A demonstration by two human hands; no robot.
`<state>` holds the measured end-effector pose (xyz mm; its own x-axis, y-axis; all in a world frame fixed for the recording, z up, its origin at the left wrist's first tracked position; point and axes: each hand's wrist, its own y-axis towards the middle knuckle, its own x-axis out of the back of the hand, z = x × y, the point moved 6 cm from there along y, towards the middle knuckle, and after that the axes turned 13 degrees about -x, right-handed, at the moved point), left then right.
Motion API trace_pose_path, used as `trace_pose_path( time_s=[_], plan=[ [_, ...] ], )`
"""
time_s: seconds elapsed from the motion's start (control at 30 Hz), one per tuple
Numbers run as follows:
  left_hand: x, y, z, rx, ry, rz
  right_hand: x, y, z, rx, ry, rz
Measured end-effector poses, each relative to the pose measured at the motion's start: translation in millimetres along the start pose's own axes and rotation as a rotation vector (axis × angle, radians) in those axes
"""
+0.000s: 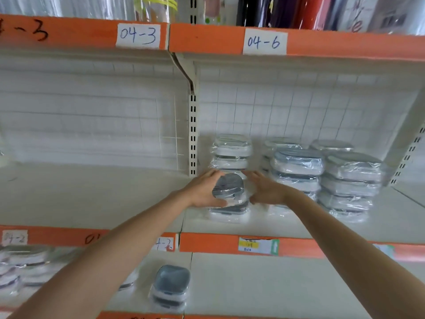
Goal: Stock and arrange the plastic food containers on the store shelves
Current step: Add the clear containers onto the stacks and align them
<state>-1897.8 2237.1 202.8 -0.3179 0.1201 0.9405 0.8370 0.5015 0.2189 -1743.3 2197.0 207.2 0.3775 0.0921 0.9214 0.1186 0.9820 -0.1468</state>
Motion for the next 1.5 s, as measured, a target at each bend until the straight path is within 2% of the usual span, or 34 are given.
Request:
trace_pose_path(
  time_s=[0.07,0.13,0.23,0.37,0.5,0.73,0.83,0.9,1.0,1.13,1.2,1.27,1.37,1.47,1.5],
  plan=[
    [-9.4,10.5,-1.8,0.009,-0.026,0.076,-0.7,-3.9,2.4,0.044,0.015,0.02],
    [-11.7,15.2,3.1,0.042,-0.048,0.155,-7.9,-3.8,3.6,0.077,-0.08,0.037],
    [-8.2,7.7,16.9,0.151,-0.097,0.197,-12.6,1.1,5.0,0.104,-0.145,-0.02],
    [-10.7,-8.8,32.5,0.252,-0.256,0.054,-9.8,4.0,15.5,0.151,-0.093,-0.097],
    [-11.6,-12.8,37.6,0.272,-0.317,-0.056,-9.1,3.4,21.5,0.127,-0.177,-0.131],
    [-16.9,-14.7,42.3,0.292,-0.319,-0.01,-4.4,-3.7,21.6,0.033,-0.386,-0.172],
    [-27.2,-17.9,42.6,0.298,-0.324,0.02,-2.5,-3.5,23.3,-0.045,-0.436,-0.311],
    [-31.0,-19.1,42.7,0.297,-0.327,-0.017,2.3,-1.2,21.1,-0.109,-0.444,-0.391],
    [-32.9,-19.7,44.1,0.3,-0.331,-0.024,11.6,1.2,17.3,-0.086,-0.447,-0.274],
    [-34.1,-18.8,45.8,0.279,-0.303,0.023,13.4,-0.8,11.1,0.003,-0.321,-0.084],
    [-32.0,-17.5,43.0,0.262,-0.283,0.008,12.9,-3.6,13.2,0.054,-0.25,-0.052],
    [-27.5,-14.2,35.8,0.232,-0.25,-0.018,7.3,-2.6,17.4,0.065,-0.236,-0.046],
    [-19.8,-7.0,21.1,0.189,-0.329,-0.095,3.3,1.4,23.1,0.026,-0.18,-0.064],
    [-12.2,-4.1,19.3,0.181,-0.38,-0.125,15.1,3.5,25.6,0.011,0.097,-0.095],
    [-10.4,-4.6,21.4,0.189,-0.405,-0.112,20.6,3.3,25.4,0.012,0.119,-0.124]
  ],
)
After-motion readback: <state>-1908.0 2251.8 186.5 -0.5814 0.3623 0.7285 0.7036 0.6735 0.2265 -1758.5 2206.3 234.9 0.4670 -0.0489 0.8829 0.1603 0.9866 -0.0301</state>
